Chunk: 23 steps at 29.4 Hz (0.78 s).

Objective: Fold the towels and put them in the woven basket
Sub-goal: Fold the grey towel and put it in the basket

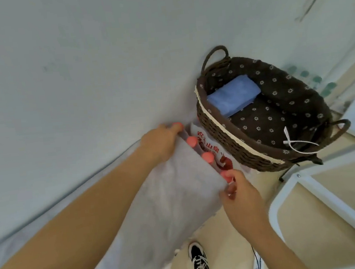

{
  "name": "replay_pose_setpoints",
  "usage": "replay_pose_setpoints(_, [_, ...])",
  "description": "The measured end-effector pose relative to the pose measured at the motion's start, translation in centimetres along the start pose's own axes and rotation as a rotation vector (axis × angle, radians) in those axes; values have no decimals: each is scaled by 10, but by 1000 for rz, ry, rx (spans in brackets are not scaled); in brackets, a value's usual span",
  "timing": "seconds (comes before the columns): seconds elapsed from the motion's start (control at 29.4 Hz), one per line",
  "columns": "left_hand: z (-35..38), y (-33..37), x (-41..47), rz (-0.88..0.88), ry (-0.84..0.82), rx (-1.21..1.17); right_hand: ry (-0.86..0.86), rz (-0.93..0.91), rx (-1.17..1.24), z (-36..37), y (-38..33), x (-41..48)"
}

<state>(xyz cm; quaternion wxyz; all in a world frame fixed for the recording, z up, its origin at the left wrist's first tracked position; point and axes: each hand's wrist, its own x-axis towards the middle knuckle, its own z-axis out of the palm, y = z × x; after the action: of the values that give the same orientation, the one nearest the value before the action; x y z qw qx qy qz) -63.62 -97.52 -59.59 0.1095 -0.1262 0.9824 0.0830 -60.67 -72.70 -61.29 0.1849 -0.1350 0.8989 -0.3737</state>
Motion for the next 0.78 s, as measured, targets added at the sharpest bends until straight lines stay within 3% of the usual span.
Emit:
replay_pose_setpoints(0.2, [-16, -4, 22, 70, -130, 78, 39, 32, 215, 2, 14, 2])
replay_pose_setpoints(0.44, [-11, 2, 35, 83, -55, -18, 75, 265, 508, 7, 21, 10])
replay_pose_setpoints(0.78, [-7, 3, 54, 96, -1, 22, 262, 354, 472, -12, 46, 20])
